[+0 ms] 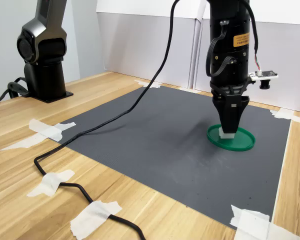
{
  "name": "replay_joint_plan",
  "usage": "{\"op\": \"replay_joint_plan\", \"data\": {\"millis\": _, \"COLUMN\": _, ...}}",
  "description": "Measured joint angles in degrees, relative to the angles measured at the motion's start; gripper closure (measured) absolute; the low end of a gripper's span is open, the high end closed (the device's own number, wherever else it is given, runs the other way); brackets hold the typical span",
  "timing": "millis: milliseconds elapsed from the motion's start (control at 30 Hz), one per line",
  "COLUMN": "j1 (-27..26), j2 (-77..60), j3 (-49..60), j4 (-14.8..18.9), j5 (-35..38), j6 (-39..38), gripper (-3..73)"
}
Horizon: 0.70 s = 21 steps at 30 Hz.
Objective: Grasp a white terminal and put it on the green lid.
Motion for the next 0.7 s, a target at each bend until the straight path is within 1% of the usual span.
{"op": "replay_joint_plan", "data": {"millis": 200, "j1": 0.0, "j2": -2.9, "j3": 0.1, "j4": -0.1, "j5": 0.4, "j6": 1.3, "gripper": 29.6}}
{"op": "replay_joint_plan", "data": {"millis": 500, "j1": 0.0, "j2": -14.6, "j3": 1.4, "j4": -0.1, "j5": 2.8, "j6": 3.4, "gripper": 29.5}}
{"op": "replay_joint_plan", "data": {"millis": 567, "j1": -0.3, "j2": -18.5, "j3": 3.5, "j4": 0.6, "j5": 2.8, "j6": 3.6, "gripper": 29.5}}
{"op": "replay_joint_plan", "data": {"millis": 633, "j1": -1.1, "j2": -23.0, "j3": 7.0, "j4": 2.0, "j5": 2.5, "j6": 3.4, "gripper": 29.3}}
{"op": "replay_joint_plan", "data": {"millis": 700, "j1": -2.1, "j2": -27.5, "j3": 10.8, "j4": 3.0, "j5": 2.1, "j6": 1.9, "gripper": 29.2}}
